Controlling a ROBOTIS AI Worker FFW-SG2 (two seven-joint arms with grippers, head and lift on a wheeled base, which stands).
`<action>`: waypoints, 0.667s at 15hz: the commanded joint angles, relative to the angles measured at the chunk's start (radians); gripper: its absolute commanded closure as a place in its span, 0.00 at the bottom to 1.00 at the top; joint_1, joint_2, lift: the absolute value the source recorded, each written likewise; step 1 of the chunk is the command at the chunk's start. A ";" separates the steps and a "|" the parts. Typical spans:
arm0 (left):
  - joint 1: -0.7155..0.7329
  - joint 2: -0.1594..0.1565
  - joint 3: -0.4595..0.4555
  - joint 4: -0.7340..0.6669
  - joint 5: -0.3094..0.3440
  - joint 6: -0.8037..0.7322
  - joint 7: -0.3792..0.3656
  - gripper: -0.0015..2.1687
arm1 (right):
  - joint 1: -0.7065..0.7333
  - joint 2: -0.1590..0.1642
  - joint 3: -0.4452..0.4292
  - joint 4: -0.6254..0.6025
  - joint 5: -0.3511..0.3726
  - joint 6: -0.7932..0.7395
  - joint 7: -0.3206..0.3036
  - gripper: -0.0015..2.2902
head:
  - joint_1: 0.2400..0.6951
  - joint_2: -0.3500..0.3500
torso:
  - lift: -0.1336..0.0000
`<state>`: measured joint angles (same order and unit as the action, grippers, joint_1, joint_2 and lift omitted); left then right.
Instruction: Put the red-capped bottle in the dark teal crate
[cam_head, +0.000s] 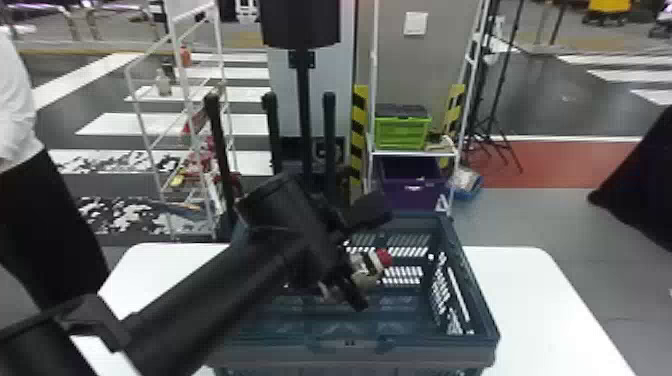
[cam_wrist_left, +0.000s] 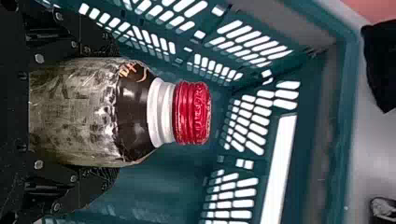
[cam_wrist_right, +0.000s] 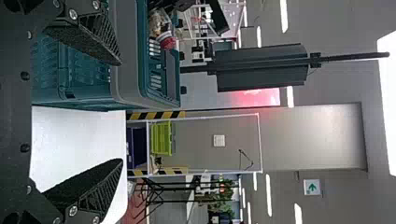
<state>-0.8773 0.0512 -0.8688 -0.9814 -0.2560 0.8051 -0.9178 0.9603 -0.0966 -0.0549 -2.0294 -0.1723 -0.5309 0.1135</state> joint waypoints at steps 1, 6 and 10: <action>0.000 -0.010 -0.030 0.092 -0.031 -0.079 0.004 0.99 | 0.000 0.000 0.000 0.000 -0.001 -0.007 0.000 0.07 | 0.57 0.50 | 1.00; 0.009 -0.010 -0.090 0.175 -0.061 -0.137 -0.006 0.99 | 0.000 0.002 0.001 0.000 -0.001 -0.007 0.000 0.07 | 0.57 0.50 | 1.00; 0.017 -0.010 -0.116 0.185 -0.078 -0.149 -0.003 0.98 | 0.005 0.006 0.001 -0.002 -0.001 -0.013 0.000 0.07 | 0.57 0.50 | 1.00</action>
<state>-0.8645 0.0413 -0.9800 -0.7964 -0.3237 0.6621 -0.9209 0.9631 -0.0916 -0.0538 -2.0295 -0.1733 -0.5417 0.1135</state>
